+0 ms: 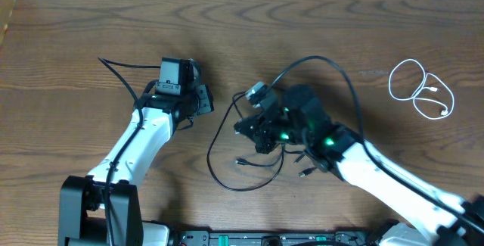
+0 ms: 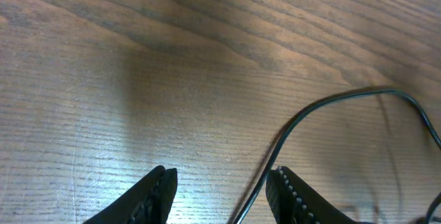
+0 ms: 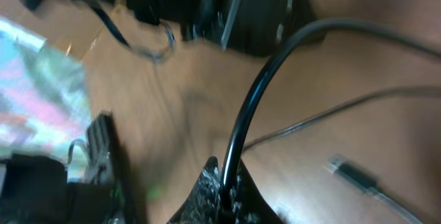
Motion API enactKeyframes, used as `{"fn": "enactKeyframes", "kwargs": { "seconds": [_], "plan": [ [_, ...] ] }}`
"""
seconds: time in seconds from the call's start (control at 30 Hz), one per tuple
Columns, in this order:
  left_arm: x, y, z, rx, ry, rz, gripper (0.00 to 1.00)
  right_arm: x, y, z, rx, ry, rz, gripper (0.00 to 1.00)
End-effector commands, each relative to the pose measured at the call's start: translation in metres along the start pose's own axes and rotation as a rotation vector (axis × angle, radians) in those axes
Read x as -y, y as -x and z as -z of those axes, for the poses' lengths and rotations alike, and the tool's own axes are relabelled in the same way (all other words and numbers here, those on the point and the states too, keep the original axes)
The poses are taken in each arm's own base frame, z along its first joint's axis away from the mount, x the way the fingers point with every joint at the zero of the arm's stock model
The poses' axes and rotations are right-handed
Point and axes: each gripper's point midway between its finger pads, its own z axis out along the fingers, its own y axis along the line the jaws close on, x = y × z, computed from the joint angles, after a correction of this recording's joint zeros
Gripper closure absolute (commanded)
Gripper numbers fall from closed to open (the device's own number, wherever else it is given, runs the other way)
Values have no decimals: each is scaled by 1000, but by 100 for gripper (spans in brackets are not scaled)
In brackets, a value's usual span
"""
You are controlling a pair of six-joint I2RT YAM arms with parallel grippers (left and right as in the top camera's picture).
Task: Untangle cables
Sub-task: 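Grasp a black cable with the right gripper and lift it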
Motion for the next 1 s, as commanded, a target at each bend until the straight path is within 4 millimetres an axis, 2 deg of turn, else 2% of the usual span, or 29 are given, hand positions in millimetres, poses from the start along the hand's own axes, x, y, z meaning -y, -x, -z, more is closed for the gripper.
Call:
{"fn": "enactKeyframes", "kwargs": {
  "seconds": [0.0, 0.17, 0.23, 0.33, 0.43, 0.53, 0.67, 0.83, 0.97],
  "plan": [
    [2, 1, 1, -1, -11, -10, 51, -1, 30, 23, 119, -87, 85, 99],
    [2, 1, 1, -1, -11, -10, 51, -32, 70, 53, 241, -58, 192, 99],
    [2, 1, 1, -1, -11, -10, 51, -50, 95, 70, 314, -43, 228, 99],
    [2, 1, 1, -1, -11, -10, 51, -67, 116, 85, 371, -30, 286, 99],
    [2, 1, 1, -1, -11, -10, 51, -91, 146, 106, 453, -21, 392, 99],
    [2, 1, 1, -1, -11, -10, 50, -107, 167, 122, 510, -16, 459, 99],
    [2, 1, 1, 0, -11, -10, 50, -128, 188, 141, 574, -7, 542, 99],
    [2, 2, 1, 3, -12, -11, 50, -164, 195, 163, 630, 74, 722, 99],
    [2, 2, 1, 5, -13, -11, 50, -173, 197, 176, 667, 47, 824, 99]
  ]
}}
